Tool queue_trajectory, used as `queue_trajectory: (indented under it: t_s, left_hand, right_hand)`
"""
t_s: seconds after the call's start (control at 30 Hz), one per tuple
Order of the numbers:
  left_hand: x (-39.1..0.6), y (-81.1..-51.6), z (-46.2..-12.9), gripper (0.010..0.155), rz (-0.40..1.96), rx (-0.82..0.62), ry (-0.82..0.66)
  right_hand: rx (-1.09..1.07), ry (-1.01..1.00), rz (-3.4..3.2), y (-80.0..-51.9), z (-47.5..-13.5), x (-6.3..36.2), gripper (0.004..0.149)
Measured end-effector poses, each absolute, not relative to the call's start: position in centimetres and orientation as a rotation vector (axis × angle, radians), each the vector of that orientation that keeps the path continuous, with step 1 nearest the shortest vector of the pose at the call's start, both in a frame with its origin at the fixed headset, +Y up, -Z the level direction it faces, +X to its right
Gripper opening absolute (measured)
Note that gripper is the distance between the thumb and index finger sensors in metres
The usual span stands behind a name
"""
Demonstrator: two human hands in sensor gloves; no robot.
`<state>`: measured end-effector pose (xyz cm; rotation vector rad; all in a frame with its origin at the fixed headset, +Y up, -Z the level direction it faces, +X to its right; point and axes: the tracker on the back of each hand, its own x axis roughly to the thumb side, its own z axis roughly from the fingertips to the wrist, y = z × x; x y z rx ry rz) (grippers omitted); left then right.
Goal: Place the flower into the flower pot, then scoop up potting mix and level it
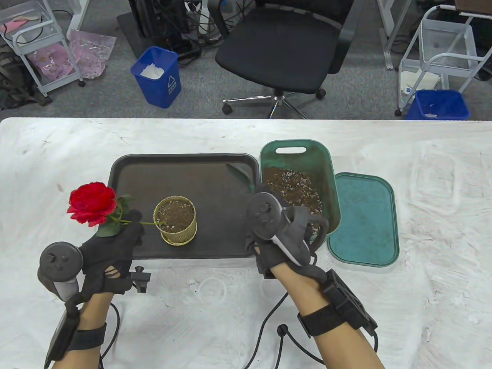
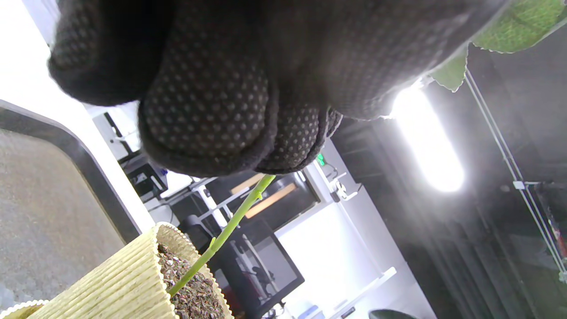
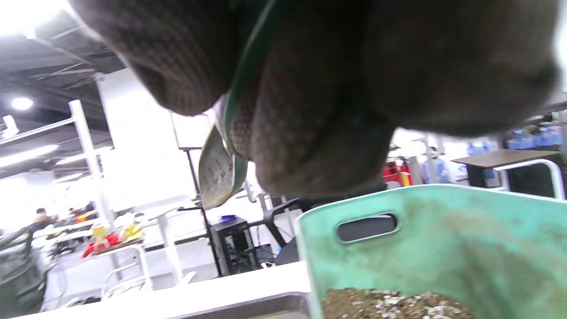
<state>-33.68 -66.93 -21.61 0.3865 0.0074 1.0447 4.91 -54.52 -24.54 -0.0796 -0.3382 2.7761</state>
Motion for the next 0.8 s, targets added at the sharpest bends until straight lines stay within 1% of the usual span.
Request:
queue_trajectory:
  t_s: [0.13,0.27,0.3,0.33,0.4,0.43,0.53,0.67,0.8]
  left_hand:
    - [-33.7,-66.9,-21.6,0.043,1.044,0.39,0.014]
    - [-33.7,-66.9,-21.6,0.043,1.044,0.391,0.02]
    - [-33.8,-66.9,-21.6,0.043,1.044,0.392,0.021]
    - [-33.8,-66.9,-21.5,0.043,1.046,0.391,0.024]
    - [-33.8,-66.9,-21.5,0.043,1.049,0.392,0.027]
    - [-33.8,-66.9,-21.5,0.043,1.044,0.394,0.029]
    - [-33.8,-66.9,-21.5,0.043,1.042,0.395,0.028]
    - [-33.8,-66.9,-21.5,0.043,1.041,0.394,0.025]
    - [-33.8,-66.9,-21.5,0.043,1.043,0.394,0.024]
  right_hand:
    - [-0.244,-0.289,2.769,-54.6,-26.5,7.9,0.052]
    - [-0.405,-0.106,2.817,-55.5,-28.8,10.3,0.051]
    - [-0.453,-0.008,2.837,-55.9,-29.5,10.7,0.051]
    - [-0.491,0.175,2.87,-56.7,-30.4,11.3,0.051]
    - [-0.522,0.37,2.891,-57.8,-31.2,11.7,0.051]
    - [-0.559,0.57,2.902,-59.0,-31.8,12.1,0.051]
    - [-0.577,0.663,2.899,-60.3,-32.5,12.4,0.051]
    - [-0.576,0.866,2.851,-61.4,-33.1,12.8,0.05]
    - [-0.566,0.911,2.799,-62.2,-33.8,13.1,0.05]
